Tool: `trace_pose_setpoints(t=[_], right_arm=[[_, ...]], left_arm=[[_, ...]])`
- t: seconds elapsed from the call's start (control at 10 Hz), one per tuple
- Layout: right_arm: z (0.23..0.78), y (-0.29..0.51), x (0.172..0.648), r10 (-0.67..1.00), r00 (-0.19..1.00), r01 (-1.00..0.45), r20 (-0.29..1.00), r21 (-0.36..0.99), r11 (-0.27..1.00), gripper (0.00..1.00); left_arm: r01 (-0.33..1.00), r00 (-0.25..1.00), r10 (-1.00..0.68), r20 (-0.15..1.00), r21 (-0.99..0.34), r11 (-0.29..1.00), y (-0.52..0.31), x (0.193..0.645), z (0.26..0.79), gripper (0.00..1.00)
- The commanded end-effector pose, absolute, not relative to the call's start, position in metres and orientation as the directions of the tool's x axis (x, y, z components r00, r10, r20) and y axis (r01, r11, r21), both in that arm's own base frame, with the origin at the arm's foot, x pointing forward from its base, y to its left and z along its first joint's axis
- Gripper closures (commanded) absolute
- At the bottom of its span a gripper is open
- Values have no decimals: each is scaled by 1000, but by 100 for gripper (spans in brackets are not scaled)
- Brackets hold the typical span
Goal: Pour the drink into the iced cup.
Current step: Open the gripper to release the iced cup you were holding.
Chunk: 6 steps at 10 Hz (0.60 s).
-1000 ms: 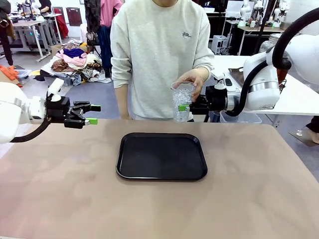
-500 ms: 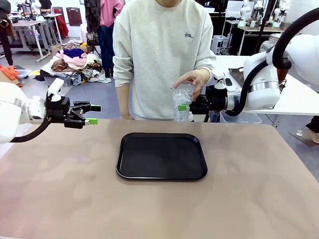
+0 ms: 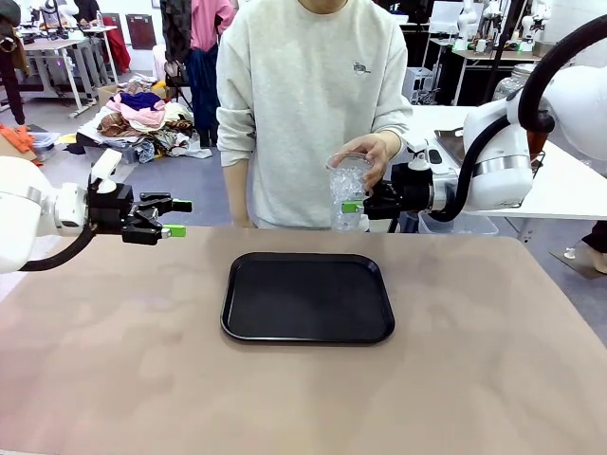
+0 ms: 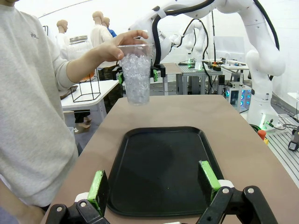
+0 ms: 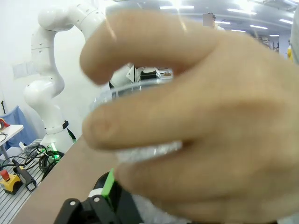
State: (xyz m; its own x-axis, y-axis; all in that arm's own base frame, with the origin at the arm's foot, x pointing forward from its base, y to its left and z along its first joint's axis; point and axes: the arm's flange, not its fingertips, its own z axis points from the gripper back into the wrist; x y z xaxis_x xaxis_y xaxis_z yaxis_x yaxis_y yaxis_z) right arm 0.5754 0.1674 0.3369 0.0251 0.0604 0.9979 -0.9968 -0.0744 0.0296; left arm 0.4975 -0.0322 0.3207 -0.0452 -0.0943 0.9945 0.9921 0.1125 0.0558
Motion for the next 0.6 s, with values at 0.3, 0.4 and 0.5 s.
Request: trace_pose_setpoints(t=[0.3,0.4,0.5], right_arm=[[329,127,562,82,67,-996,994,72,-49,0],[326,115,556,89,66,-997,994,70,-38,0],[323,105,548,89,63,-997,994,66,-27,0]], left_arm=[[991,-48,-87,995,58,120,-33,498,322,0],[991,-48,-87,995,58,120,-33,498,322,0],[991,-48,-87,995,58,120,-33,498,322,0]])
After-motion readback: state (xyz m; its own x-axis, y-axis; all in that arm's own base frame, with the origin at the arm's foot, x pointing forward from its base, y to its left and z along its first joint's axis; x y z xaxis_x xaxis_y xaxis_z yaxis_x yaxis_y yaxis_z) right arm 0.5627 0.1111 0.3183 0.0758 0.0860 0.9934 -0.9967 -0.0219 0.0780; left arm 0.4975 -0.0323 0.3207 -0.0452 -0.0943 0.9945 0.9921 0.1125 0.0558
